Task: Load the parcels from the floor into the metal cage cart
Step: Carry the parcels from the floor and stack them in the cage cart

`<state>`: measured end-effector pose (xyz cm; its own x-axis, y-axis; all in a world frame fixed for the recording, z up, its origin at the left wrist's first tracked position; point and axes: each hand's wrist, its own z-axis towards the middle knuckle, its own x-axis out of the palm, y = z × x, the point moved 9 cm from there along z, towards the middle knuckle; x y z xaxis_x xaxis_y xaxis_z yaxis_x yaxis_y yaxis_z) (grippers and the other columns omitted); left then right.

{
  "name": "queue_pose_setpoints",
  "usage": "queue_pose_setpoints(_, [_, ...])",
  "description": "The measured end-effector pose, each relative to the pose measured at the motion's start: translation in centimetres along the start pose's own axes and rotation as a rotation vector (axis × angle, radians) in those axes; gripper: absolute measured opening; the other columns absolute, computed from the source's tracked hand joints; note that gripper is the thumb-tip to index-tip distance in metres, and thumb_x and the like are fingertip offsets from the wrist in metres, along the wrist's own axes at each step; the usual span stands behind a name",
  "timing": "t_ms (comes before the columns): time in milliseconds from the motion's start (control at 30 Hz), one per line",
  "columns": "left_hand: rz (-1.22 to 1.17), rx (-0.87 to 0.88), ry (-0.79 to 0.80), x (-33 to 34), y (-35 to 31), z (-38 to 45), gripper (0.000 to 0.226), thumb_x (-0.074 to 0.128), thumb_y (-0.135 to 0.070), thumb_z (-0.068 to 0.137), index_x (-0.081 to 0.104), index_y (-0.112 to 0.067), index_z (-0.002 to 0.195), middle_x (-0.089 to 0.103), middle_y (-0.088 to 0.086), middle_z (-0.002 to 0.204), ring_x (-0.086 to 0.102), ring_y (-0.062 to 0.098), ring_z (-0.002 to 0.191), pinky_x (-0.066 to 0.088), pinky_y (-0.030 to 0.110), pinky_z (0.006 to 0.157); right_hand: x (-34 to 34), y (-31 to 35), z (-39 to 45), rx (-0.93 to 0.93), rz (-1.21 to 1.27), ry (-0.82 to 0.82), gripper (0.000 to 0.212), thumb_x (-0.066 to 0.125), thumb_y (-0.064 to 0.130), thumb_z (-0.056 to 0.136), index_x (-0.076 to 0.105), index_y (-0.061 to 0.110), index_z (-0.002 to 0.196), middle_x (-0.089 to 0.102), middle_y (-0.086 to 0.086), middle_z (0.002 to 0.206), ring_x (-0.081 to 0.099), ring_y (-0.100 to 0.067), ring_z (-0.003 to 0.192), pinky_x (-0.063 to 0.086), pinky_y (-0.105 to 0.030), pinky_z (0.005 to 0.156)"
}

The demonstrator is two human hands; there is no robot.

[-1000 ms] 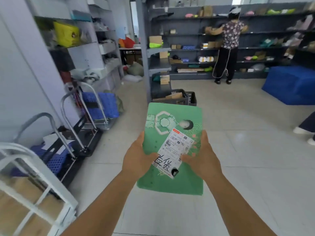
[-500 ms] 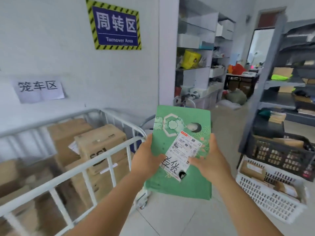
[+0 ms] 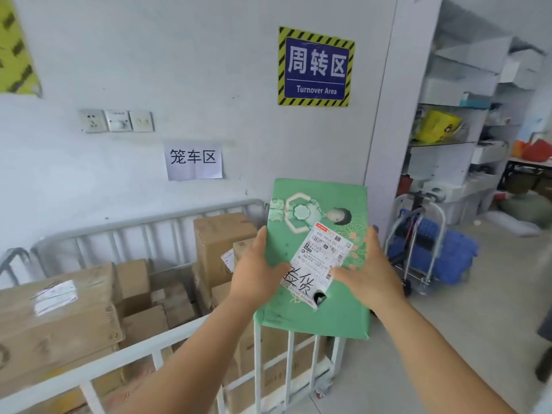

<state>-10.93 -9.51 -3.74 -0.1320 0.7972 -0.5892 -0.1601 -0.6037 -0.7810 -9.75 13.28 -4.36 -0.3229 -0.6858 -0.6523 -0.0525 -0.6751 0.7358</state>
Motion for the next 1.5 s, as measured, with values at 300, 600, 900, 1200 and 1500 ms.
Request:
queue_pose_setpoints(300, [0.05, -0.138, -0.17, -12.6, 10.1, 2.1, 0.083, 0.061, -0.029, 0.089, 0.008, -0.034, 0.152, 0.044, -0.003, 0.14, 0.055, 0.019, 0.11, 0.05, 0.032, 0.079, 13.6, 11.4, 2.4, -0.14, 0.045, 0.153, 0.086, 0.077, 0.028, 0.077, 0.022, 0.037, 0.142, 0.056, 0.011, 0.133, 0.059, -0.02, 0.103, 0.05, -0.039, 0.079])
queue_pose_setpoints(600, [0.162, -0.366, -0.347, -22.0, 20.1, 4.1, 0.084, 0.062, -0.03, 0.089, 0.008, -0.032, 0.153, 0.047, 0.0, 0.14, 0.056, 0.023, 0.114, 0.054, 0.042, 0.087, 28.4, 20.7, 5.4, -0.273, 0.121, 0.374, 0.089, 0.081, 0.027, 0.073, 0.025, 0.034, 0.142, 0.057, 0.009, 0.133, 0.062, -0.019, 0.097, 0.051, -0.035, 0.072])
queue_pose_setpoints(900, [0.233, -0.533, -0.482, -27.6, 25.8, 9.0, 0.074, 0.059, -0.028, 0.093, 0.014, -0.031, 0.152, 0.056, -0.001, 0.129, 0.061, 0.019, 0.091, 0.057, 0.037, 0.071, 40.1, 27.0, 11.0, -0.307, 0.196, 0.617, 0.067, 0.079, 0.026, 0.077, 0.037, 0.027, 0.129, 0.063, 0.006, 0.113, 0.062, -0.016, 0.087, 0.051, -0.036, 0.075])
queue_pose_setpoints(1200, [0.352, -0.694, -0.619, -34.1, 30.8, 8.1, 0.065, 0.055, -0.027, 0.094, 0.023, -0.027, 0.151, 0.054, -0.002, 0.133, 0.05, 0.017, 0.093, 0.041, 0.029, 0.073, 49.1, 33.4, 8.8, -0.423, 0.224, 0.83, 0.052, 0.072, 0.029, 0.084, 0.041, 0.027, 0.126, 0.063, 0.01, 0.109, 0.062, -0.017, 0.092, 0.052, -0.037, 0.083])
queue_pose_setpoints(1500, [0.451, -0.816, -0.559, -38.3, 36.4, 7.5, 0.054, 0.053, -0.028, 0.095, 0.036, -0.016, 0.146, 0.057, 0.006, 0.132, 0.057, 0.026, 0.11, 0.045, 0.032, 0.077, 55.8, 36.3, 5.9, -0.428, 0.205, 0.922, 0.058, 0.072, 0.031, 0.084, 0.044, 0.022, 0.135, 0.064, 0.004, 0.119, 0.063, -0.018, 0.098, 0.053, -0.037, 0.086])
